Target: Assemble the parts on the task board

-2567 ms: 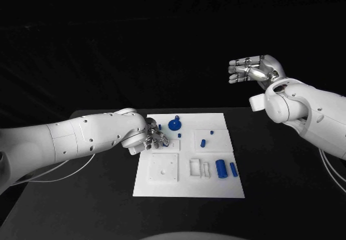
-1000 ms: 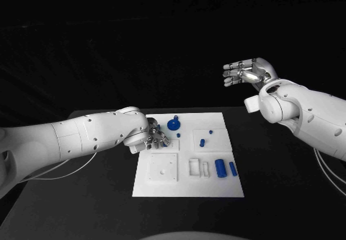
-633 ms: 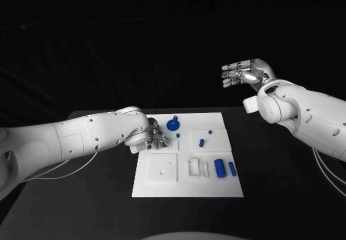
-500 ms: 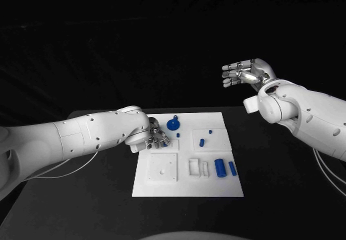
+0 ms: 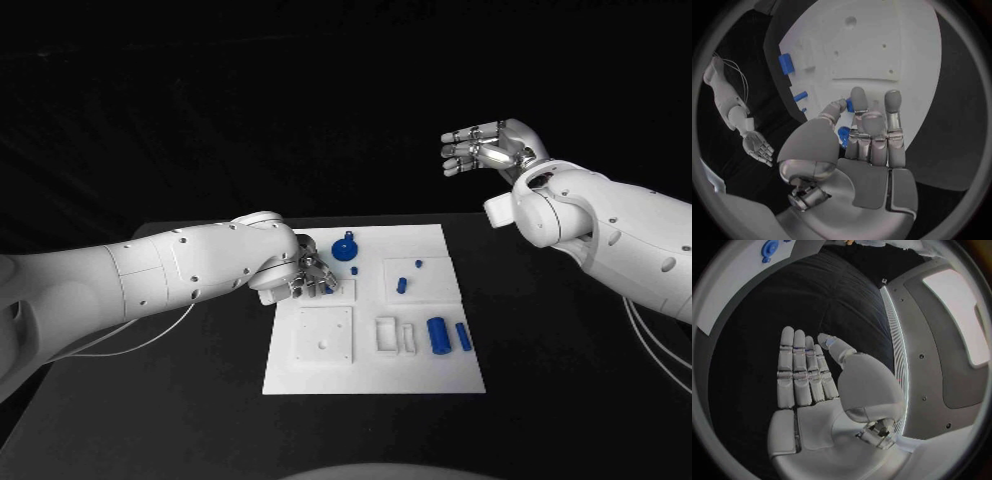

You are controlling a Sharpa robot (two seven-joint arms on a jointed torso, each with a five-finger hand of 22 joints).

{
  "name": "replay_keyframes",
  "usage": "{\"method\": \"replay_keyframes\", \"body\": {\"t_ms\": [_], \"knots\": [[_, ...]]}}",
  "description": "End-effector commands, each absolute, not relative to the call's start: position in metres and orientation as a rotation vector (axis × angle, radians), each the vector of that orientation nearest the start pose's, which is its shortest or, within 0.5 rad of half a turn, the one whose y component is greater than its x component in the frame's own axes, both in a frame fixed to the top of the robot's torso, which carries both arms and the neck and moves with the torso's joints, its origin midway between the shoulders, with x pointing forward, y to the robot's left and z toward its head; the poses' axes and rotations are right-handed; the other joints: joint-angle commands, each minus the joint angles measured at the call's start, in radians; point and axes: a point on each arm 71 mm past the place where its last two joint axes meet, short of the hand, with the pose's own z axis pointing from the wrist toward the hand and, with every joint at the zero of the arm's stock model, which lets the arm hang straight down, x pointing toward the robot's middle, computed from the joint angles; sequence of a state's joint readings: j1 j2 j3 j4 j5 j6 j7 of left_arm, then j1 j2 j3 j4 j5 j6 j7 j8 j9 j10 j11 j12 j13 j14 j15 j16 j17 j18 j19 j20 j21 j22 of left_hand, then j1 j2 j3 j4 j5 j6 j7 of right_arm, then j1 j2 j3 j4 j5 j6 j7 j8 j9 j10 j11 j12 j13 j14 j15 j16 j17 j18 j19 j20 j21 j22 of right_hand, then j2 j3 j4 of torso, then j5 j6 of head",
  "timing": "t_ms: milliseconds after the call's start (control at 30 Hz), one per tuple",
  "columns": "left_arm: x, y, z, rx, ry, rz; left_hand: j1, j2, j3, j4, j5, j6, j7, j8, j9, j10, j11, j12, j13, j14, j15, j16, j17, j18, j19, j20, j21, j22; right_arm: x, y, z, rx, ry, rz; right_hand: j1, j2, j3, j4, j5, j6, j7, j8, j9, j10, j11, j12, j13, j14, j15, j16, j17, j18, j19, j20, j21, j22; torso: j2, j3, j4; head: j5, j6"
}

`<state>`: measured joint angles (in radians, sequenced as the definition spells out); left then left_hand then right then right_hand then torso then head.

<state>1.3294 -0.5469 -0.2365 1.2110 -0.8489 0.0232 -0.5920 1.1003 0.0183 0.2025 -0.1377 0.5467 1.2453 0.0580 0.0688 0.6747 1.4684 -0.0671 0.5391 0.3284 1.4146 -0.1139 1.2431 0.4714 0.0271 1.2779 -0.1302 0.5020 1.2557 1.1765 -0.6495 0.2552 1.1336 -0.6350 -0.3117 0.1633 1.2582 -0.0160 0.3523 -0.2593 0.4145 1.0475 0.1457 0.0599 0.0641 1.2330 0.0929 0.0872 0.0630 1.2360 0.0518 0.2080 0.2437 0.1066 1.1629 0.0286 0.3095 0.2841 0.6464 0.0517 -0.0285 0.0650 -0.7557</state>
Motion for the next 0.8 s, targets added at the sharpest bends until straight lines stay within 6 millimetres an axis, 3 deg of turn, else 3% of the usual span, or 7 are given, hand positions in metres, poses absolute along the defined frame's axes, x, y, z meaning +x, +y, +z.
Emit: {"method": "replay_keyframes", "body": {"t_ms": [33, 200, 333, 467, 600, 667, 800], "knots": [[0.5234, 0.1683, -0.2462, -0.334, 2.376, -0.278, 0.012, -0.012, -0.002, -0.008, -0.014, 0.093, -0.085, -0.004, -0.001, 0.045, -0.005, -0.005, -0.002, 0.002, -0.006, -0.007, -0.001, 0.0, 0.007, -0.002, -0.007, 0.002, 0.5766, -0.235, -0.1225, 0.703, 1.375, 1.165, -0.003, -0.011, -0.01, 0.001, 0.005, -0.002, 0.004, 0.002, 0.0, -0.01, 0.0, -0.003, -0.001, -0.009, 0.002, -0.004, -0.002, 0.014, -0.009, 0.002, -0.004, -0.002, 0.0, -0.0002, 0.0009, 0.002, -0.004], [0.5236, 0.1689, -0.2462, -0.326, 2.376, -0.272, 0.017, -0.029, -0.033, 0.026, -0.063, 0.094, -0.089, -0.004, -0.009, 0.045, -0.006, -0.007, -0.001, 0.002, -0.007, -0.01, -0.003, -0.002, 0.011, -0.003, -0.016, 0.006, 0.5762, -0.2361, -0.1243, 0.707, 1.378, 1.163, -0.005, -0.012, -0.017, 0.003, 0.007, -0.006, 0.005, 0.002, 0.0, -0.014, 0.002, -0.004, -0.001, -0.011, 0.003, -0.006, -0.004, 0.014, -0.009, 0.004, -0.01, -0.007, 0.0, -0.0011, 0.0019, 0.001, 0.0], [0.524, 0.1679, -0.2458, -0.318, 2.368, -0.27, -0.001, -0.041, -0.084, 0.085, -0.259, 0.106, -0.093, -0.004, -0.012, 0.045, -0.007, -0.004, 0.001, 0.003, -0.008, -0.011, -0.003, -0.004, 0.014, -0.005, -0.023, 0.008, 0.5761, -0.2367, -0.1259, 0.713, 1.379, 1.164, -0.024, -0.017, -0.024, 0.017, 0.021, -0.01, 0.004, 0.002, 0.0, -0.018, 0.002, -0.004, -0.001, -0.01, 0.005, -0.006, -0.006, 0.018, 0.002, 0.007, -0.025, -0.023, 0.0, -0.0021, 0.0012, 0.001, 0.0], [0.5244, 0.1682, -0.2456, -0.318, 2.363, -0.268, 0.02, -0.054, -0.112, 0.146, -0.319, 0.111, -0.093, -0.005, -0.015, 0.045, -0.007, -0.004, 0.003, 0.003, -0.008, -0.013, -0.004, -0.006, 0.017, -0.005, -0.03, 0.01, 0.576, -0.2371, -0.1267, 0.716, 1.38, 1.164, -0.029, -0.019, -0.028, 0.02, 0.029, -0.011, 0.004, 0.002, 0.0, -0.019, 0.002, -0.004, -0.001, -0.011, 0.006, -0.006, -0.007, 0.018, 0.005, 0.008, -0.031, -0.029, 0.0, -0.0013, 0.0004, 0.002, -0.001], [0.5247, 0.1692, -0.2455, -0.321, 2.36, -0.267, 0.043, -0.072, -0.12, 0.205, -0.352, 0.115, -0.092, -0.004, -0.015, 0.045, -0.007, -0.005, 0.004, 0.003, -0.009, -0.013, -0.004, -0.008, 0.02, -0.007, -0.038, 0.016, 0.5761, -0.2381, -0.1277, 0.724, 1.379, 1.164, -0.041, -0.02, -0.034, 0.034, 0.037, -0.014, 0.003, 0.002, 0.0, -0.022, 0.002, -0.005, -0.001, -0.011, 0.008, -0.006, -0.01, 0.019, 0.015, 0.011, -0.048, -0.047, 0.0, -0.0012, 0.0007, 0.003, -0.001], [0.5248, 0.1697, -0.2455, -0.322, 2.359, -0.266, 0.039, -0.083, -0.122, 0.225, -0.413, 0.119, -0.091, -0.003, -0.013, 0.045, -0.006, -0.004, 0.005, 0.003, -0.009, -0.013, -0.004, -0.008, 0.021, -0.007, -0.04, 0.018, 0.5761, -0.2386, -0.1281, 0.728, 1.379, 1.163, -0.047, -0.023, -0.034, 0.041, 0.044, -0.016, 0.004, 0.002, 0.0, -0.024, 0.003, -0.005, -0.001, -0.012, 0.009, -0.007, -0.011, 0.019, 0.021, 0.012, -0.057, -0.057, 0.0, -0.0016, 0.0008, 0.002, 0.001], [0.5249, 0.1708, -0.2454, -0.32, 2.357, -0.261, 0.03, -0.118, -0.107, 0.279, -0.493, 0.127, -0.09, -0.003, -0.007, 0.045, -0.005, -0.003, 0.006, 0.003, -0.009, -0.013, -0.004, -0.009, 0.024, -0.008, -0.045, 0.022, 0.5762, -0.2397, -0.1291, 0.74, 1.377, 1.165, -0.065, -0.022, -0.036, 0.072, 0.031, -0.016, 0.002, 0.003, 0.0, -0.027, 0.004, -0.003, -0.001, -0.013, 0.01, -0.007, -0.014, 0.019, 0.039, 0.016, -0.085, -0.087, 0.001, -0.0015, 0.0002, -0.001, 0.004]]}}
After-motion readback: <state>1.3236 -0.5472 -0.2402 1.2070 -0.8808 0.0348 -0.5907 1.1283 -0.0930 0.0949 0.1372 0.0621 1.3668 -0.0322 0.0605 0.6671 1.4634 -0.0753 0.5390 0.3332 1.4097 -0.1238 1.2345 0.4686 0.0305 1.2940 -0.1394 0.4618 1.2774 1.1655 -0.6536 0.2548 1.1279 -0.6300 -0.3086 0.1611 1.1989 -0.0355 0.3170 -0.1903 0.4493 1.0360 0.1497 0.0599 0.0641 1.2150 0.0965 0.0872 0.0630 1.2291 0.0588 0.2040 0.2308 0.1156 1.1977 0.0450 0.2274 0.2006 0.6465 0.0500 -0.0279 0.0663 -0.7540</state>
